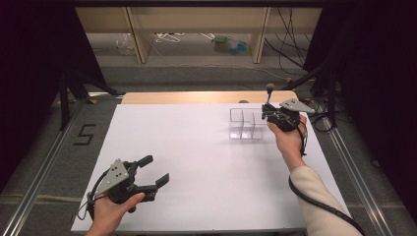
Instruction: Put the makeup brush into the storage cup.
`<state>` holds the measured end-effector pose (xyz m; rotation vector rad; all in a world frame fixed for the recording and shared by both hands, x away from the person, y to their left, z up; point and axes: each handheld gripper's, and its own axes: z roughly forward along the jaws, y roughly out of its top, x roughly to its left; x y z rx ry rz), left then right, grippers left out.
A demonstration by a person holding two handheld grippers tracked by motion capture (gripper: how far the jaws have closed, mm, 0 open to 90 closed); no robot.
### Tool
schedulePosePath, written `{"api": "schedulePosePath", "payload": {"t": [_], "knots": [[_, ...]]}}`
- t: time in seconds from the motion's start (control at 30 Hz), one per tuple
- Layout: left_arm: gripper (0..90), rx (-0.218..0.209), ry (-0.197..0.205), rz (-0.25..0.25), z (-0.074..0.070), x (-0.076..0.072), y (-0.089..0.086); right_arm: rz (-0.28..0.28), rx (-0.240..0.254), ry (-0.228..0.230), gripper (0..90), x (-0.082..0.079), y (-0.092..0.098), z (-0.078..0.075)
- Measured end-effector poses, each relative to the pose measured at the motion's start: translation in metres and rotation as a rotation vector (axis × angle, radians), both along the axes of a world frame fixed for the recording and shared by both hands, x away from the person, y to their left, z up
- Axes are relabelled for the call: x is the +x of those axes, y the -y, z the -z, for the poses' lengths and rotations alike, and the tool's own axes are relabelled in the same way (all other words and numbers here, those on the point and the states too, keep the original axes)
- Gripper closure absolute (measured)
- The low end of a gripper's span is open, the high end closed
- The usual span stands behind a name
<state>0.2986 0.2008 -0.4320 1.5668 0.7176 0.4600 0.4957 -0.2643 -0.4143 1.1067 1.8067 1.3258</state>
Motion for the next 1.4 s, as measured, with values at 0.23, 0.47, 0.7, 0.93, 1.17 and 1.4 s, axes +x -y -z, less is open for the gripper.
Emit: {"api": "schedulePosePath", "payload": {"t": [0.23,0.47,0.7,0.93,1.17,1.4], "knots": [[15.2,-0.001,0.001,0.001,0.0,0.0,0.0,0.005,0.001,-0.004,79.4,0.001,0.0,0.002],[15.2,0.001,0.0,0.0,0.0,0.0,0.0,0.002,-0.005,-0.026,79.3,0.0,0.0,0.003],[15.3,0.002,0.0,0.0,0.0,0.0,0.0,0.002,-0.006,-0.022,79.3,0.001,0.0,0.006],[15.2,0.0,0.0,0.001,0.0,0.0,0.0,-0.005,-0.01,-0.018,79.3,0.002,0.0,0.008],[15.2,0.002,0.001,0.001,0.0,0.0,0.0,0.001,-0.017,-0.034,79.3,0.002,0.0,0.01],[15.2,0.002,0.0,0.001,0.0,0.0,0.0,0.0,-0.02,-0.04,79.3,0.002,0.0,0.012]]}}
